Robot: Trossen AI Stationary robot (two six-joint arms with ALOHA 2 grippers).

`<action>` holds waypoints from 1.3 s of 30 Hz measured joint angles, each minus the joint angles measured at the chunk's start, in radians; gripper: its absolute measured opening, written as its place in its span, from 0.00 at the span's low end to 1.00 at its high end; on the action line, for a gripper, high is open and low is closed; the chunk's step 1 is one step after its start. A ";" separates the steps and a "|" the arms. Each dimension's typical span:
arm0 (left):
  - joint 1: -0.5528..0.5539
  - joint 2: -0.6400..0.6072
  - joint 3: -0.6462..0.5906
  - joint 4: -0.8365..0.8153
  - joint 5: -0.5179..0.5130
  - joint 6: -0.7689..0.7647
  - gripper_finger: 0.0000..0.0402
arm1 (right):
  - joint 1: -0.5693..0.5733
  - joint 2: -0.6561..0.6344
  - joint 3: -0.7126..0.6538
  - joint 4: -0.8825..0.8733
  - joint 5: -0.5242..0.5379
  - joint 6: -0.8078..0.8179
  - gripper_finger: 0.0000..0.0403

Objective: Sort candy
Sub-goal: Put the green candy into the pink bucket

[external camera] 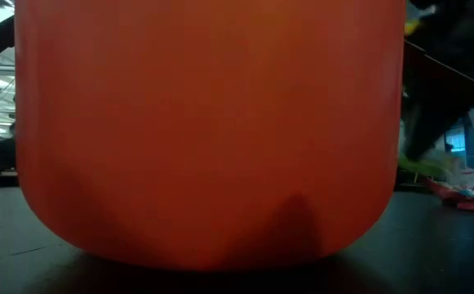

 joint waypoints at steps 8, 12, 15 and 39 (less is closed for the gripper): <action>0.000 0.032 0.000 0.030 -0.001 0.001 0.44 | 0.000 0.000 0.159 0.002 0.143 -0.112 0.04; 0.000 0.075 0.000 0.124 0.000 0.002 0.44 | 0.000 -0.001 0.240 0.019 0.270 -0.193 0.04; 0.002 0.116 0.000 0.203 0.015 0.012 0.44 | 0.000 -0.001 0.279 0.089 0.341 -0.266 0.04; 0.175 0.383 0.000 0.676 0.216 -0.061 0.57 | -0.122 0.021 0.298 0.504 0.337 -0.446 0.04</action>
